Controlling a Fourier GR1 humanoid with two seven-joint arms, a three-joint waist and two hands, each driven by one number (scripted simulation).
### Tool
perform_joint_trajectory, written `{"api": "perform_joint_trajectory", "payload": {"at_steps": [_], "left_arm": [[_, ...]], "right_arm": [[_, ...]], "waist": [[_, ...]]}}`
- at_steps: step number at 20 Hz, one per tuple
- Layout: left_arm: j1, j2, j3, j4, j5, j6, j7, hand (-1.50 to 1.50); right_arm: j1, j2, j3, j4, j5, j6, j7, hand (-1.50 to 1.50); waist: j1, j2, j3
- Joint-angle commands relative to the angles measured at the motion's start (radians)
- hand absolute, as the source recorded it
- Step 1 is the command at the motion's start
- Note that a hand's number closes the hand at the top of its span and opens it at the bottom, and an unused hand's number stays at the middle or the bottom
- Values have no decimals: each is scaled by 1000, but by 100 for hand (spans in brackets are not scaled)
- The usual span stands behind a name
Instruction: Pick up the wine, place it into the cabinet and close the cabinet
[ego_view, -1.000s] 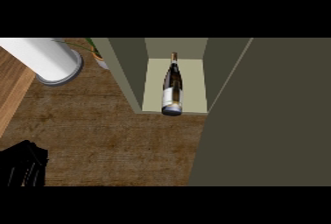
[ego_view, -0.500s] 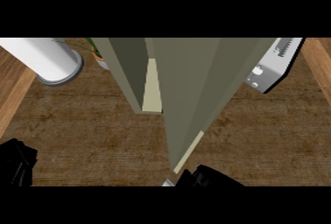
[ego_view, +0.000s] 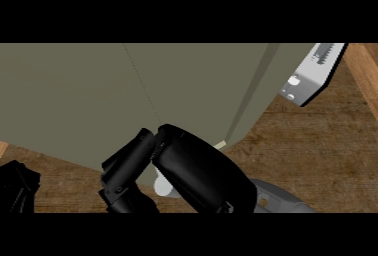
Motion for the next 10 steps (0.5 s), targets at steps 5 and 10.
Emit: {"api": "perform_joint_trajectory", "payload": {"at_steps": [5,10], "left_arm": [[10,-5,36,-31,8,-32,47,150],[31,-19,81,9,3,-93,5,150]], "right_arm": [[-241,5,-125,290,-137,-50,-94,150],[-192,5,-114,412,-179,-22,-209,150]], "waist": [[-1,0,0],[-3,1,0]]}}
